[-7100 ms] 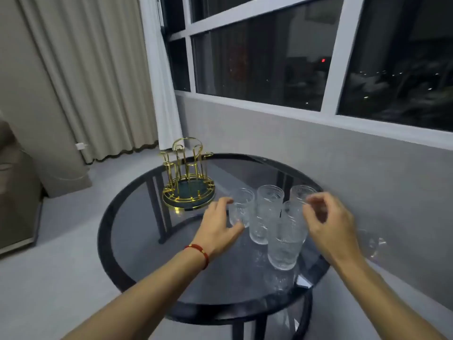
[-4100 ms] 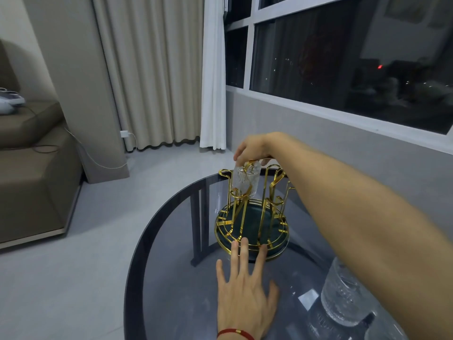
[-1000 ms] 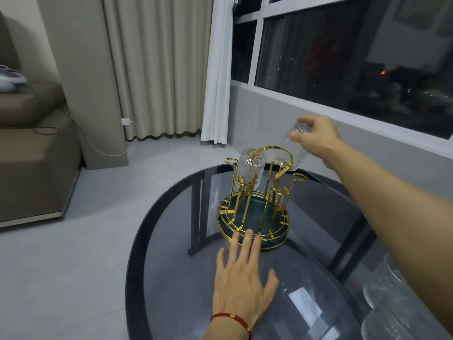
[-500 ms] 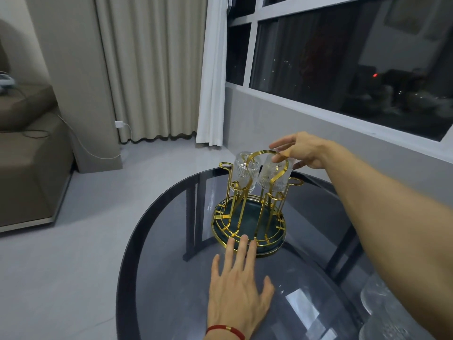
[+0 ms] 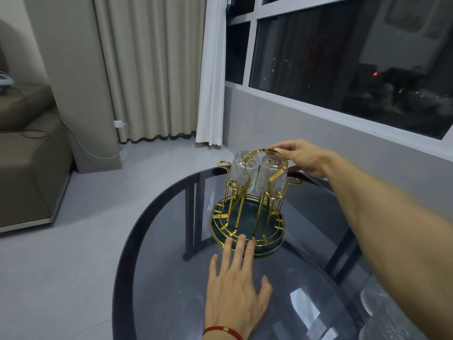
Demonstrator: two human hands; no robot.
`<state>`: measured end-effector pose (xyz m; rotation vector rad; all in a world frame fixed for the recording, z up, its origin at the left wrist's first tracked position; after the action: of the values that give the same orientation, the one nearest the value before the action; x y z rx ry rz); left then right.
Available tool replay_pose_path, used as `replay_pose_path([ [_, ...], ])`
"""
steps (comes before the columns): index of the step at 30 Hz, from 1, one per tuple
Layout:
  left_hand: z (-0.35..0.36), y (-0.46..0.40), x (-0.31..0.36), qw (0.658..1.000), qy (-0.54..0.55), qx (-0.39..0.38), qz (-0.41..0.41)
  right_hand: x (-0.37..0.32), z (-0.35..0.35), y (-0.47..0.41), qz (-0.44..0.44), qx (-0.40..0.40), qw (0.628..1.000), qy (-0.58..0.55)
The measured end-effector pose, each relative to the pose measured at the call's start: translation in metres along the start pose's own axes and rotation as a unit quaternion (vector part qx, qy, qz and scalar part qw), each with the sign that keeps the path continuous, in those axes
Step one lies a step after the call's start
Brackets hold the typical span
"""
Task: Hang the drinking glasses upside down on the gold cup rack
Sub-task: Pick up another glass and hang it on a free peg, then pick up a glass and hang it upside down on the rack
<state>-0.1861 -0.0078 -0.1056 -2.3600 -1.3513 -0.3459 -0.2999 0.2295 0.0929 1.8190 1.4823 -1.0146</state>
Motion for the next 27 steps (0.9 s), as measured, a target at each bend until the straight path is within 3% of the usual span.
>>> replay_pose_path([
  [6, -0.003, -0.001, 0.000, 1.000, -0.010, 0.007, 0.004, 0.005, 0.003, 0.018, 0.000, 0.062, 0.994, -0.086],
  [11, -0.005, 0.003, 0.000, 1.000, -0.029, 0.009, 0.003, -0.002, 0.000, 0.064, 0.004, 0.154, 0.988, -0.026],
  [19, -0.017, 0.018, 0.026, 0.996, -0.080, 0.009, 0.028, -0.011, 0.005, 0.178, -0.085, 0.065, 0.994, 0.034],
  [24, -0.023, 0.037, 0.072, 0.998, -0.008, 0.011, 0.057, -0.005, 0.006, 0.242, -0.148, 0.107, 0.977, 0.109],
  [27, -0.025, 0.048, 0.097, 0.982, 0.154, -0.046, 0.098, 0.005, 0.003, 0.274, -0.183, 0.172, 0.958, 0.140],
])
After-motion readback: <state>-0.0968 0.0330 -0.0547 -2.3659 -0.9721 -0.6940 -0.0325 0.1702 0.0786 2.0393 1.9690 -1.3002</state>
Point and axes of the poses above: each hand's wrist, its own y-axis away from the middle knuckle, its own z-axis out of the palm, x = y × z, the point moved 3 cm from there along -y, towards the middle knuckle, and after that the axes turned 4 degrees about -z, right-handed, at the moved point
